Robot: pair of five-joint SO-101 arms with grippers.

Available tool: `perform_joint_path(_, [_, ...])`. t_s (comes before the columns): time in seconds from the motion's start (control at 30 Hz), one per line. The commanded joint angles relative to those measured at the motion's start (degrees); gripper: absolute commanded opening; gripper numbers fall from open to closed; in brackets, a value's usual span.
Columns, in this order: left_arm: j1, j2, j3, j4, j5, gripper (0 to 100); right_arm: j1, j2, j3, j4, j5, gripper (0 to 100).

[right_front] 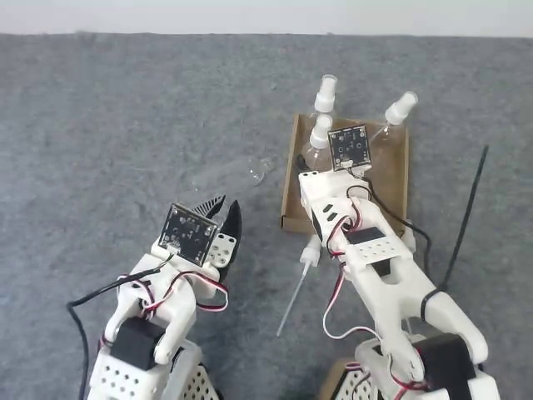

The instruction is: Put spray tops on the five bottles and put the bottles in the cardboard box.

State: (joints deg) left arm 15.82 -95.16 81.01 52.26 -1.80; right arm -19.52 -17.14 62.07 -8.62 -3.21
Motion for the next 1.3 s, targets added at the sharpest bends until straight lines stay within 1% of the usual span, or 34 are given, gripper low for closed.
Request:
perform_joint_path(0.0, [0.0, -0.9, -0.3, -1.4, -0.4, 5, 0.2, -1.1, 0.0, -1.0, 0.0, 15.2])
perform_joint_path(0.23, [0.0, -0.9, -0.3, -1.4, -0.4, 5, -1.7, -1.1, -0.1, -1.0, 0.1, 16.0])
perform_joint_path(0.43, [0.0, -0.9, -0.3, -1.4, -0.4, 5, -2.1, -1.1, -0.2, -0.9, 0.1, 24.7])
perform_joint_path(0.7, [0.0, -0.9, -0.3, -1.4, -0.4, 5, -2.1, -1.2, -2.6, 0.0, 0.1, 25.6])
perform_joint_path(0.8, [0.0, -0.9, -0.3, -1.4, -0.4, 5, -2.2, -1.2, -6.7, 5.6, 0.0, 25.6])
perform_joint_path(0.9, [0.0, -0.9, -0.3, -1.4, -0.4, 5, -2.2, -1.5, -10.5, 8.6, -0.1, 25.6])
perform_joint_path(1.03, [0.0, -0.9, -0.3, -1.4, -0.4, 5, -2.2, -5.9, -14.7, 13.2, -0.1, 25.6])
perform_joint_path(1.27, [0.0, -0.9, -0.3, -1.4, -0.4, 5, -2.2, -17.4, -22.7, 30.5, 0.0, 25.5])
